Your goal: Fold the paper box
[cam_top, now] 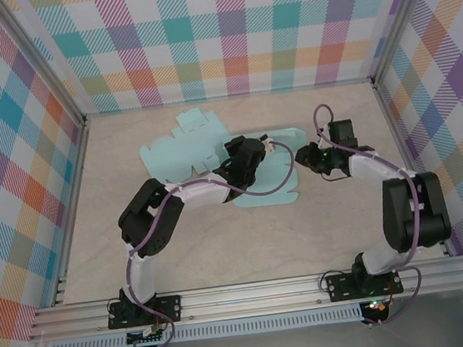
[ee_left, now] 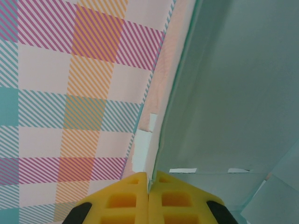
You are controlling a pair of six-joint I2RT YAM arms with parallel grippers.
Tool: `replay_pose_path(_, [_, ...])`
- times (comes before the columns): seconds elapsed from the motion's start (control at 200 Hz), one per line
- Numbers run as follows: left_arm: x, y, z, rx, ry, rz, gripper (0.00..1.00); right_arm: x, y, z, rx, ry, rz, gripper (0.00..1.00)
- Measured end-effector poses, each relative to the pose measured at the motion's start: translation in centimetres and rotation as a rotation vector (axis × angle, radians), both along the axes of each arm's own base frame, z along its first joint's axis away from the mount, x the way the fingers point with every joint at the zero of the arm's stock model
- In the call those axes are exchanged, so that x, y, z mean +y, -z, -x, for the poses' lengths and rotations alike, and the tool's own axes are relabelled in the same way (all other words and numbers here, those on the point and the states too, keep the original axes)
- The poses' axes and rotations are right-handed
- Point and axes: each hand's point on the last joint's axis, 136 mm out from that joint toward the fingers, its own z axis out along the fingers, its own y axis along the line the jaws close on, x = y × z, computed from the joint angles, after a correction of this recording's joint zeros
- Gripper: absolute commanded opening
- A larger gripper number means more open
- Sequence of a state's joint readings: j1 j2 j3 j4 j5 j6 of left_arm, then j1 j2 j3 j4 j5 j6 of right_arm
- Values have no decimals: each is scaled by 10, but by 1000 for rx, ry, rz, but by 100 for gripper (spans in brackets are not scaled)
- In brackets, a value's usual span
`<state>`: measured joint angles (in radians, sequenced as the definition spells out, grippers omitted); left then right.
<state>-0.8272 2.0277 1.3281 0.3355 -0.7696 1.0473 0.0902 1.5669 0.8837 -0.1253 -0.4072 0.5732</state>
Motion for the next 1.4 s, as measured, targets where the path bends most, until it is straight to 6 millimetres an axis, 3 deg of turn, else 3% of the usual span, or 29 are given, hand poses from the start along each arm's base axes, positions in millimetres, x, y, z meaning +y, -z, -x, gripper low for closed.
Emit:
replay_pose_path(0.335, [2, 7, 3, 14, 0, 2, 0, -7, 21, -40, 6, 38, -8, 31])
replay_pose_path(0.58, [3, 9, 3, 23, -7, 9, 0, -4, 33, -44, 26, 40, -30, 38])
replay_pose_path(0.69, [3, 9, 4, 25, -9, 10, 0, -1, 32, -46, 21, 32, -53, 36])
replay_pose_path(0.82, [5, 9, 3, 22, -22, 13, 0, 7, 26, -49, 5, 20, -111, 26])
replay_pose_path(0.93, [6, 7, 2, 16, -42, 19, 0, 12, 21, -50, -5, 15, -164, 22])
replay_pose_path(1.4, [2, 16, -3, 28, -67, 21, 0, 23, 9, -52, -33, 28, -282, 27])
